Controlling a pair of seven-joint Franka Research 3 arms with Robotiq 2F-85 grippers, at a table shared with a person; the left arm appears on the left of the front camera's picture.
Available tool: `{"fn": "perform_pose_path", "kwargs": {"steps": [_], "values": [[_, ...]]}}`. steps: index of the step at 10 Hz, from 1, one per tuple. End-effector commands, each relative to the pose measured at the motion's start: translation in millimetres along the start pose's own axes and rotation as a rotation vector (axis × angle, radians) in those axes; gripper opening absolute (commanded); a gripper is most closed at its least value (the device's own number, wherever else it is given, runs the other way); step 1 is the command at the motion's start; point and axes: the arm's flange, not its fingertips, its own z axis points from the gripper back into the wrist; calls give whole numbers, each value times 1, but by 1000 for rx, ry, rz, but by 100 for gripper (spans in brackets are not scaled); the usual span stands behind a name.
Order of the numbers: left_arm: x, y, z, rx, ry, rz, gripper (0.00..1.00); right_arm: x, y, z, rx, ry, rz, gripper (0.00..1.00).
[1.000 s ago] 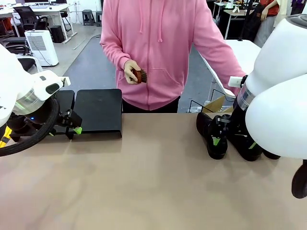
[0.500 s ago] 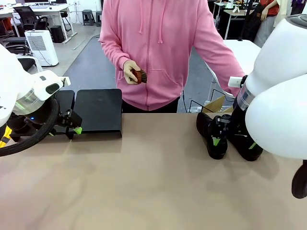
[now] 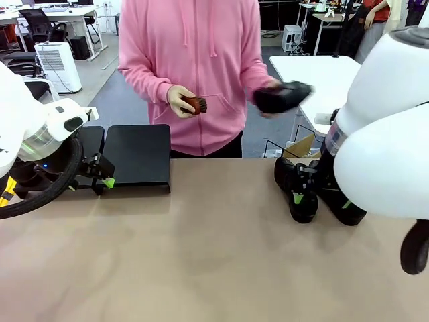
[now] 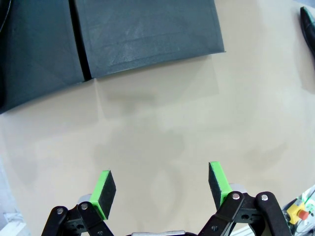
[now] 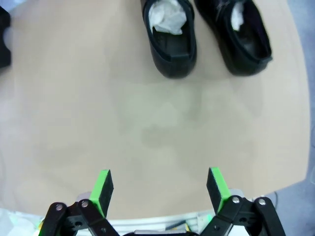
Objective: Organize the shoes by placing them on the stand.
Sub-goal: Pick up one Shoe and place it in the middle of the table.
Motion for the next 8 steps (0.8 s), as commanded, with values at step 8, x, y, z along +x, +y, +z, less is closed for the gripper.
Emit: {"fn": "perform_pose_path", "kwargs": {"steps": [8], "values": [[-1, 1, -1, -14, -1, 12, 97, 127, 56, -94, -43, -28, 241, 100]]}}
